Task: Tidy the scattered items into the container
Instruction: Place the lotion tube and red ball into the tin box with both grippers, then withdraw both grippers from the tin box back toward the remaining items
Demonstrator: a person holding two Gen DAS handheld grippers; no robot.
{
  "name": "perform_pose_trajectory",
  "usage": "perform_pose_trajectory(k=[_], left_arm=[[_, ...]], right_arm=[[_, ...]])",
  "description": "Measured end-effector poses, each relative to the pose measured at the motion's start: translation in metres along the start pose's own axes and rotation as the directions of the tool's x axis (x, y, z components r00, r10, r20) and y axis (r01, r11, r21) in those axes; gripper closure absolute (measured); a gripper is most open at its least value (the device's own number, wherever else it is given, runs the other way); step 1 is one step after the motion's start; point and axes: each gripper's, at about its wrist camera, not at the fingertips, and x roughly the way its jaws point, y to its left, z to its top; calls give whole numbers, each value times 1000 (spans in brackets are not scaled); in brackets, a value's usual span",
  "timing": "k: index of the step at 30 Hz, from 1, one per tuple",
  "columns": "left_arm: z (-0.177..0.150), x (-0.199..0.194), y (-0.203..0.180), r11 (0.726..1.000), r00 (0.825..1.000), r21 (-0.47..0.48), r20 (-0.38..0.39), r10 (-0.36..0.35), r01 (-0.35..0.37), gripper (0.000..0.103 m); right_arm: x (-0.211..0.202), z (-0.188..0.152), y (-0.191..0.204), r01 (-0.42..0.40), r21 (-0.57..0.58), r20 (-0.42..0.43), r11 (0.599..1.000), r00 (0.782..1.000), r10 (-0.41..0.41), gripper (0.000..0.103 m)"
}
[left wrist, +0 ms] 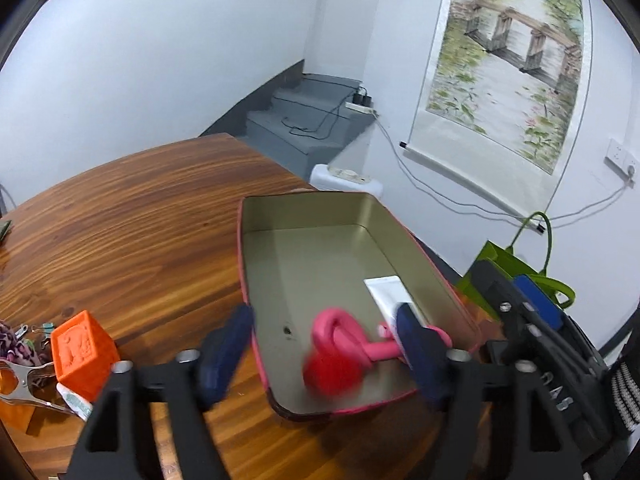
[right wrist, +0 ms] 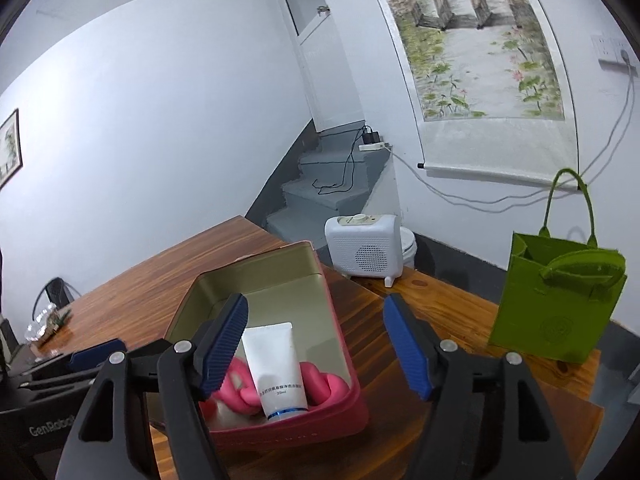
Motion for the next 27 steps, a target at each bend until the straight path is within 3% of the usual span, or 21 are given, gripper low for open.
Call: perform_pose_trajectory(k=[17,27], left_arm=[[-11,-18,29,996,999,-65,1,53,-53,22],[-22,-53,66,982,991,-144,39,129,-122,22]], right_arm=[[0,-4,7,13,-43,-7,999,1000,-14,27],[-9,-11,31,33,-147,45,989,999,-27,24]])
